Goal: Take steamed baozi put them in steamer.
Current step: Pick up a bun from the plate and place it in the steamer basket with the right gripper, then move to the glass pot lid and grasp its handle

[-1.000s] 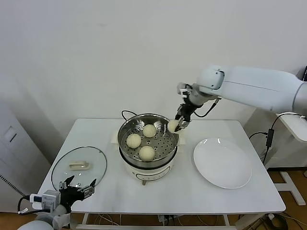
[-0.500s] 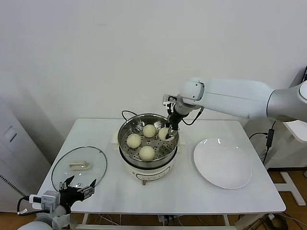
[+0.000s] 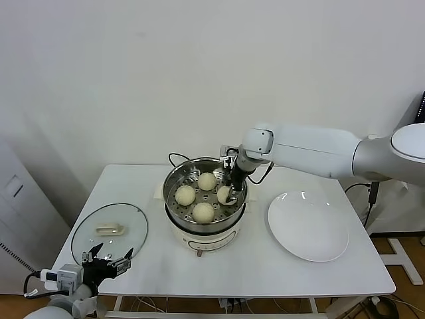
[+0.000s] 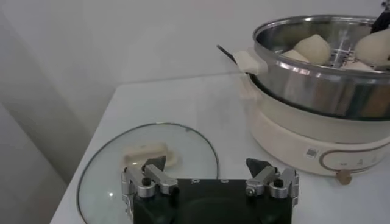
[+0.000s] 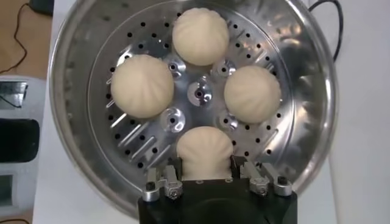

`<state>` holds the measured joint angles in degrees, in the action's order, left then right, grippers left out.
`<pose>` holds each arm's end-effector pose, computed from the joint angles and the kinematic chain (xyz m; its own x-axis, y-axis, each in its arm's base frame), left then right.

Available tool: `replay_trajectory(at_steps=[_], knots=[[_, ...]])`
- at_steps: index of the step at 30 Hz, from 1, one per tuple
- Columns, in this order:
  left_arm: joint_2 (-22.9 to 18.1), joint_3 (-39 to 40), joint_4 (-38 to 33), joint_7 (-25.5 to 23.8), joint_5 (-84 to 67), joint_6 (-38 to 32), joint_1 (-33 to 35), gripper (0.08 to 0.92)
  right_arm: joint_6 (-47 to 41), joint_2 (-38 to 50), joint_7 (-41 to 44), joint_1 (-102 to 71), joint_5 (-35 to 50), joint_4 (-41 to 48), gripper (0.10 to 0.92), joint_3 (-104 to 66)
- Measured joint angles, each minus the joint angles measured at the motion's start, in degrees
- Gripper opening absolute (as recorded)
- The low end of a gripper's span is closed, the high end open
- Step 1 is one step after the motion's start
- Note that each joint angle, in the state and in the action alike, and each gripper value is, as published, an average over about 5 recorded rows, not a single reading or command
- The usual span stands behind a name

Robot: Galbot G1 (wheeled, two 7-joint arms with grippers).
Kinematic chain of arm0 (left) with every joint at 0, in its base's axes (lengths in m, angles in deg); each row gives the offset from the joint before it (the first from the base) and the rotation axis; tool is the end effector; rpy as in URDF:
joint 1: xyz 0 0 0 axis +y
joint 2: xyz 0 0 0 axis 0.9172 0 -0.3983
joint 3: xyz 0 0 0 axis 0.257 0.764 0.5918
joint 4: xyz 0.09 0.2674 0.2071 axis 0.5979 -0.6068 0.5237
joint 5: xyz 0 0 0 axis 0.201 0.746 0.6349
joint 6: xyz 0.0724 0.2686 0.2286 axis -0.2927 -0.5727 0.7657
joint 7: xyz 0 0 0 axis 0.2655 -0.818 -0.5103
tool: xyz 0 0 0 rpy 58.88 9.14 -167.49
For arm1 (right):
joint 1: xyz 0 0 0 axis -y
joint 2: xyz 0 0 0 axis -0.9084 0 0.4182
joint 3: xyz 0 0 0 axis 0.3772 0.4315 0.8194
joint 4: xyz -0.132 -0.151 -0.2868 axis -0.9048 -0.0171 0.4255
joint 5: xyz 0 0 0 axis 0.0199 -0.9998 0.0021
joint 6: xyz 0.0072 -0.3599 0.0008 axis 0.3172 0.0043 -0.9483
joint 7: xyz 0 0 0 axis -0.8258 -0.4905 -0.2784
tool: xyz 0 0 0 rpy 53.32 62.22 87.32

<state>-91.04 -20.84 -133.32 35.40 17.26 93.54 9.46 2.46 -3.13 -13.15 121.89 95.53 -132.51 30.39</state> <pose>0.1843 0.0811 -0.2292 -0.8472 0.0542 0.5284 0.1175 0.9893 0.0870 0.5764 0.0760 -0.1025 -0.1577 -0.2540 0.9543 -0.9867 0.0014 -0.1626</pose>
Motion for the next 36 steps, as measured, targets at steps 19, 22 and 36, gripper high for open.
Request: replay_trajectory(at_steps=[19, 22, 36], knots=[[-1.5, -1.2, -0.2, 0.0, 0.0, -0.1, 0.4, 0.823, 1.2, 7.5, -2.6, -1.9, 4.7, -0.1, 0.823, -11.5], [-1.9, -1.6, -0.1, -0.1, 0.0, -0.4, 0.0, 0.823, 3.4, 10.2, -5.6, -4.4, 5.8, -0.5, 0.823, -17.1], [-2.4, -2.7, 0.7, -2.1, 0.7, -1.4, -1.7, 0.823, 17.6, 20.7, -26.0, -33.0, 4.9, -6.5, 0.823, -56.6]])
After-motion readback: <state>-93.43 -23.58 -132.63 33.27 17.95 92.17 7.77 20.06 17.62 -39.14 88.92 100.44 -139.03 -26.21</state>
